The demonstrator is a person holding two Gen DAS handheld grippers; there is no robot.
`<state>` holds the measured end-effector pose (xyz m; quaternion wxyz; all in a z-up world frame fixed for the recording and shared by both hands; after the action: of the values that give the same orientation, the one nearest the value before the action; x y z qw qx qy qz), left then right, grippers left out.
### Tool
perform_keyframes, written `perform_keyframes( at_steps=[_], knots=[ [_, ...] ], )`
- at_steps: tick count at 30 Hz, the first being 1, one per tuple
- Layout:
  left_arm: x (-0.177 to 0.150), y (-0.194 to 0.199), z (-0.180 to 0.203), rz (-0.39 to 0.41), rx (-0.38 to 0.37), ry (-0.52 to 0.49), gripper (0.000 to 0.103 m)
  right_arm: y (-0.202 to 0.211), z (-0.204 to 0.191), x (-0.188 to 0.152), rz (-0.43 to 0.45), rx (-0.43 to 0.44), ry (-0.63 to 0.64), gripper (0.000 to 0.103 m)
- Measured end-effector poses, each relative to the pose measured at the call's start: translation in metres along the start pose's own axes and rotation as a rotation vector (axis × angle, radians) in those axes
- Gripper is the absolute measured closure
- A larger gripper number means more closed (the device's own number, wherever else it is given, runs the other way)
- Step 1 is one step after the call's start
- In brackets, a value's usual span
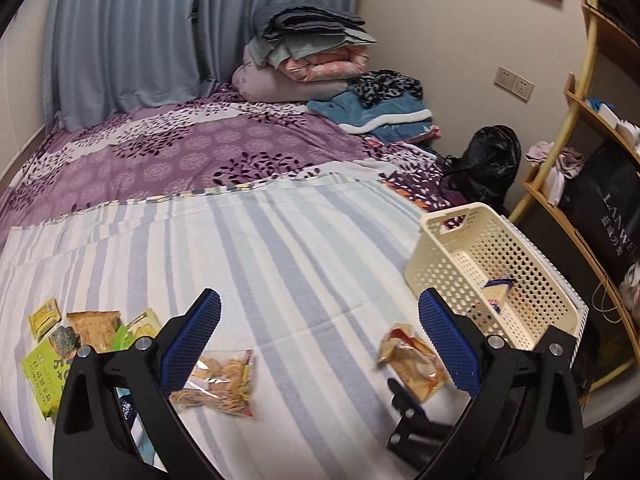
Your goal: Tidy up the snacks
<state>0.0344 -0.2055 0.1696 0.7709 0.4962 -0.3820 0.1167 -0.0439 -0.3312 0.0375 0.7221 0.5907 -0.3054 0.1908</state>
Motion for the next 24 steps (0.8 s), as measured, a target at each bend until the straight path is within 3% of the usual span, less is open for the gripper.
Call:
perform_keyframes(
  at_steps=[10, 13, 18, 24],
  knots=[
    [-0.008, -0.007, -0.043, -0.022, 0.034, 0.075, 0.003, -0.051, 0.005, 0.004, -0.144, -0.030, 0.016, 0.032],
    [-0.010, -0.007, -0.052, -0.026, 0.044, 0.094, 0.003, -0.056, 0.006, 0.004, -0.145, -0.022, 0.008, 0.032],
    [-0.018, -0.007, -0.068, -0.039, 0.061, 0.126, 0.003, -0.057, 0.004, 0.007, -0.140, 0.032, 0.006, 0.053],
    [-0.026, 0.001, -0.080, -0.031, 0.080, 0.151, 0.003, -0.039, -0.018, 0.010, -0.097, 0.098, 0.059, 0.059]
  ],
)
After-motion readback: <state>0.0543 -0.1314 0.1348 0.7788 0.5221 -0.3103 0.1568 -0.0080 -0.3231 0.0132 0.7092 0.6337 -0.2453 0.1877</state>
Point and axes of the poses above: each gripper's, at about its wrist camera, not at the fingertips, and y roughly against the way its jaws point, z to its right, x to its top, the point moved 1 cm from there along -y, roughly the way its jaws point, and after that the axes turned 3 degrees about y, right-handed, at the moved point
